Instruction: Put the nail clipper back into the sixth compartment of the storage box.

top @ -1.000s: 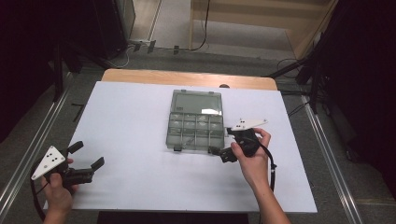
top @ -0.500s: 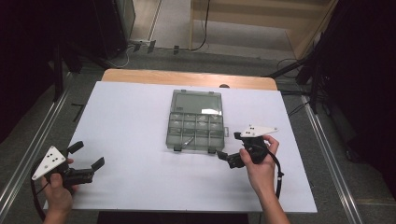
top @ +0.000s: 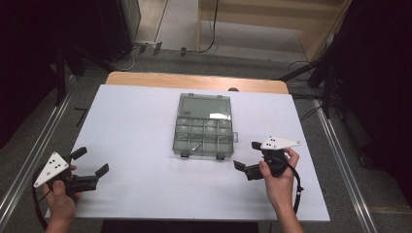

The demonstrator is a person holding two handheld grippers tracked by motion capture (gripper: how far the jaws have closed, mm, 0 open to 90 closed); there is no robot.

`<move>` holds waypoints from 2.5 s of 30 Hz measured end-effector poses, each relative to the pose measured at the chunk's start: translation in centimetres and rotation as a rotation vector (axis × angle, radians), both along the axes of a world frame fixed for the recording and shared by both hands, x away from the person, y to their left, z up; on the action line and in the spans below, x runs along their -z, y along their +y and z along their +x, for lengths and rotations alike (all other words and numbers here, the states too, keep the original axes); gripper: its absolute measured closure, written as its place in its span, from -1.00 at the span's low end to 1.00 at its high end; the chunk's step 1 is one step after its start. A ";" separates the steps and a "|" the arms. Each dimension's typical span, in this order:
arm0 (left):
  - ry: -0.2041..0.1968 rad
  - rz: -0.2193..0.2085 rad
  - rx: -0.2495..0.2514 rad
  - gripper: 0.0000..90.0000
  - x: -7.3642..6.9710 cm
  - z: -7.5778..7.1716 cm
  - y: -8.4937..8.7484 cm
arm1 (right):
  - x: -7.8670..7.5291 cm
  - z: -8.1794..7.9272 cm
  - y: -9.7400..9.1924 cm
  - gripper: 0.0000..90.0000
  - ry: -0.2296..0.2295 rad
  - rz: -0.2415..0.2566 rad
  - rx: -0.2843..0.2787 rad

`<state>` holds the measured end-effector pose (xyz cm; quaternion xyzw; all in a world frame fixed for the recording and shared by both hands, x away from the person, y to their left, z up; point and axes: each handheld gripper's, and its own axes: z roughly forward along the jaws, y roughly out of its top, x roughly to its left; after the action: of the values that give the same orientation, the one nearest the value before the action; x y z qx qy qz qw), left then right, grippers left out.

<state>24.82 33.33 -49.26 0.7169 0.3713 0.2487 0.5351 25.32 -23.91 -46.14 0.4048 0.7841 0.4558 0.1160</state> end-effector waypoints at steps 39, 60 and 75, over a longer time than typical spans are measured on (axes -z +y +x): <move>-0.001 0.008 0.000 -1.00 0.0 -0.1 -0.1 | 2.9 -3.6 -5.7 -1.00 -0.035 0.053 0.118; 0.000 0.008 -0.002 -1.00 0.0 -0.1 0.0 | 3.9 -5.1 -8.1 -1.00 -0.091 0.119 0.176; -0.001 0.010 -0.001 -1.00 0.0 -0.1 -0.1 | 4.5 -6.0 -9.0 -1.00 -0.173 0.146 0.215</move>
<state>24.77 33.25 -49.27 0.7191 0.3701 0.2512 0.5317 19.31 -32.88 -50.67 0.4530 0.6880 0.5299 0.2016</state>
